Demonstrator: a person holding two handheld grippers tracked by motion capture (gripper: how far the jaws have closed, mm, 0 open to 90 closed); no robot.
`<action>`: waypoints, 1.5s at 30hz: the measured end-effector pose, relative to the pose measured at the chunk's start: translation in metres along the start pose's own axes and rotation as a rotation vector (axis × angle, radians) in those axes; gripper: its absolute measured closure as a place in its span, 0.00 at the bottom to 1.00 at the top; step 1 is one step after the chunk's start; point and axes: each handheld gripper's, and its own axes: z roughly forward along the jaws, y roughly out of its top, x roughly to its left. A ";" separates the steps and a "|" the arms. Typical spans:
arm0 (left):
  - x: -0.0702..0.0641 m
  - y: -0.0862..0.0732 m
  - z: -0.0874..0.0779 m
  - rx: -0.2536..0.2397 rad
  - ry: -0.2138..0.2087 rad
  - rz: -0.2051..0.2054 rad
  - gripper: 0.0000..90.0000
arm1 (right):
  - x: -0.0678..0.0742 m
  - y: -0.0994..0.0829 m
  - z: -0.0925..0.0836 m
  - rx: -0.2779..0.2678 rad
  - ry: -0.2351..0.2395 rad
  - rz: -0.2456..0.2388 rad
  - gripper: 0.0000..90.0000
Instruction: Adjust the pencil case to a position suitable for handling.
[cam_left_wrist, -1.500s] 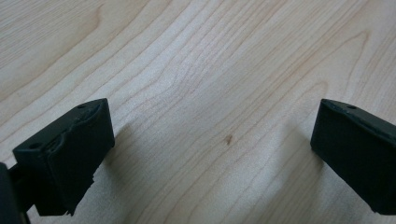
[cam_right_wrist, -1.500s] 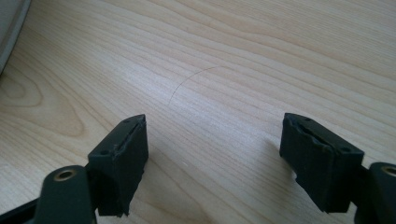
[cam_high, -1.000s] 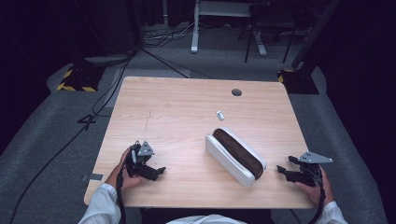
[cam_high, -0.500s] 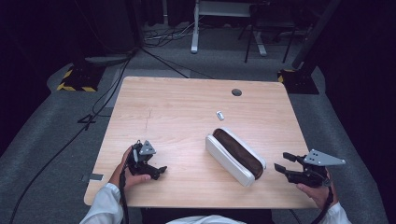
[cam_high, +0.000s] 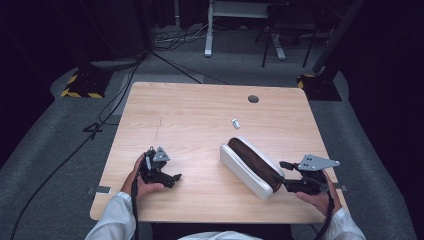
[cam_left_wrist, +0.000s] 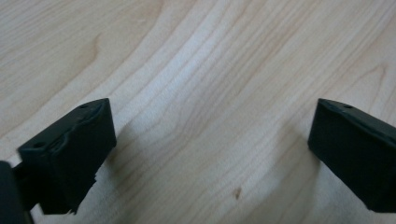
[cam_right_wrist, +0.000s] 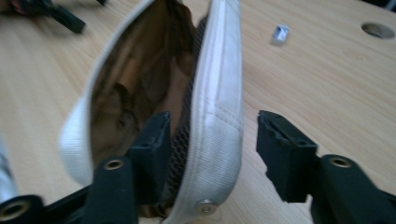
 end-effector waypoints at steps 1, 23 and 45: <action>0.001 0.002 0.001 -0.016 0.004 -0.002 0.10 | 0.000 -0.001 0.003 0.017 -0.010 0.001 0.62; -0.010 0.075 0.055 -0.003 -0.064 0.062 0.20 | -0.027 -0.023 -0.019 0.014 -0.175 0.024 0.83; -0.027 0.199 0.141 -0.067 -0.004 0.037 0.20 | -0.048 -0.037 -0.038 -0.002 -0.275 0.061 0.83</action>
